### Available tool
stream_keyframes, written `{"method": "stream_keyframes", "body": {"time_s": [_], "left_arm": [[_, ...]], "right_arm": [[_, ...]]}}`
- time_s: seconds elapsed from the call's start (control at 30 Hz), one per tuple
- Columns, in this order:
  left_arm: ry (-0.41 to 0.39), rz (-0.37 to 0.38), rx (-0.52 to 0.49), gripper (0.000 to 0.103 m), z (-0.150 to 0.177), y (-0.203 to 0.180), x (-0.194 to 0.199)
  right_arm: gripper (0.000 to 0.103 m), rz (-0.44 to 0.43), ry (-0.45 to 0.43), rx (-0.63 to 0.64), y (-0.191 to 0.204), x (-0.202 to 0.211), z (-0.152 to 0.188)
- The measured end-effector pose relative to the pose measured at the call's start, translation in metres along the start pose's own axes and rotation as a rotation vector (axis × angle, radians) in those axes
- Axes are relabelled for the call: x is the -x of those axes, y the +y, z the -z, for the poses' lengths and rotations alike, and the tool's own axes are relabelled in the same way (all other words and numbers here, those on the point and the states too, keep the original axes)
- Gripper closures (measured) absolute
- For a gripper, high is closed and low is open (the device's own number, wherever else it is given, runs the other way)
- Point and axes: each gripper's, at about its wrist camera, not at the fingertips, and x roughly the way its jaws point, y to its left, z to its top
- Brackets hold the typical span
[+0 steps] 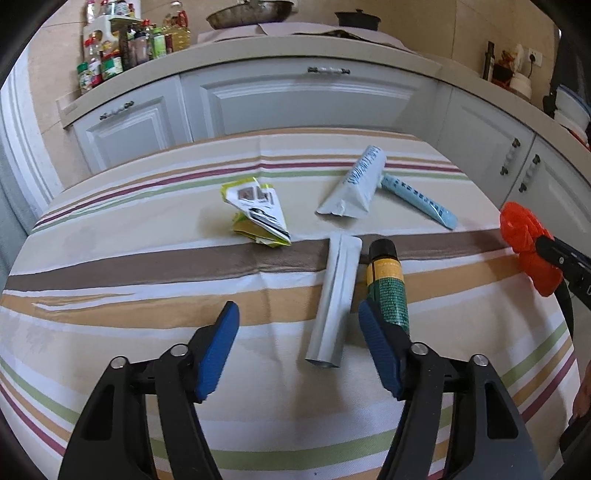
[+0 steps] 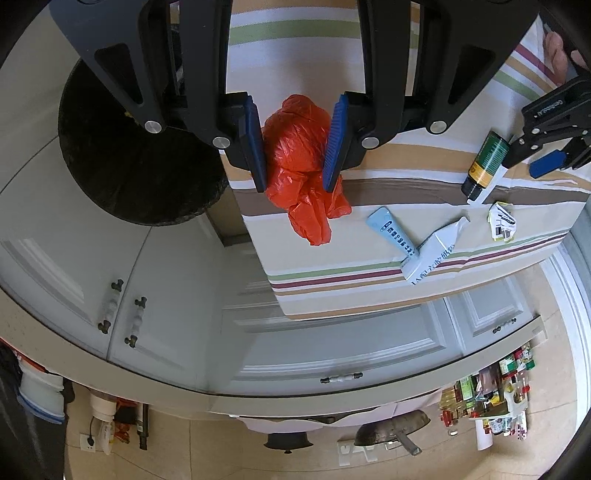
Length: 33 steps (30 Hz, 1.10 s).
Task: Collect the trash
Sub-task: 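Grasp the red plastic bag with the right tool while the left tool grasps the white paper roll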
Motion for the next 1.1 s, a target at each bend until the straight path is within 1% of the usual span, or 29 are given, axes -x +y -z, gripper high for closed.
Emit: {"method": "stream_keyframes", "body": {"time_s": [0.03,0.1,0.2,0.27,0.3,0.47,0.8,0.97,1.1], "left_arm": [[0.005,0.002,-0.003,0.045,0.0,-0.001,-0.001],[0.017,0.011,-0.008,0.057,0.0,-0.002,-0.003],[0.023,0.016,-0.015,0.066,0.0,-0.004,-0.004],[0.02,0.023,-0.028,0.084,0.001,-0.005,-0.003],[0.019,0.024,-0.031,0.086,0.001,-0.005,-0.003],[-0.002,0.027,-0.025,0.091,0.002,-0.005,0.002],[-0.085,0.027,-0.018,0.091,0.001,-0.013,0.031],[-0.144,0.018,-0.037,0.091,0.001,-0.027,0.049],[-0.173,0.038,-0.047,0.091,0.001,-0.039,0.061]], "right_arm": [[0.073,-0.003,0.0,-0.001,0.0,0.0,0.0],[0.073,-0.005,0.0,-0.001,0.0,0.0,0.0],[0.073,-0.008,0.002,-0.003,-0.001,-0.001,0.001],[0.073,-0.008,0.002,-0.003,-0.001,0.0,0.001],[0.073,-0.009,0.002,-0.003,-0.002,0.0,0.001],[0.073,-0.011,-0.001,-0.003,-0.001,0.001,0.003],[0.073,-0.014,-0.035,-0.01,-0.003,0.022,0.007],[0.073,-0.012,-0.063,-0.02,-0.007,0.038,0.011],[0.073,-0.002,-0.084,-0.035,-0.017,0.053,0.014]]}}
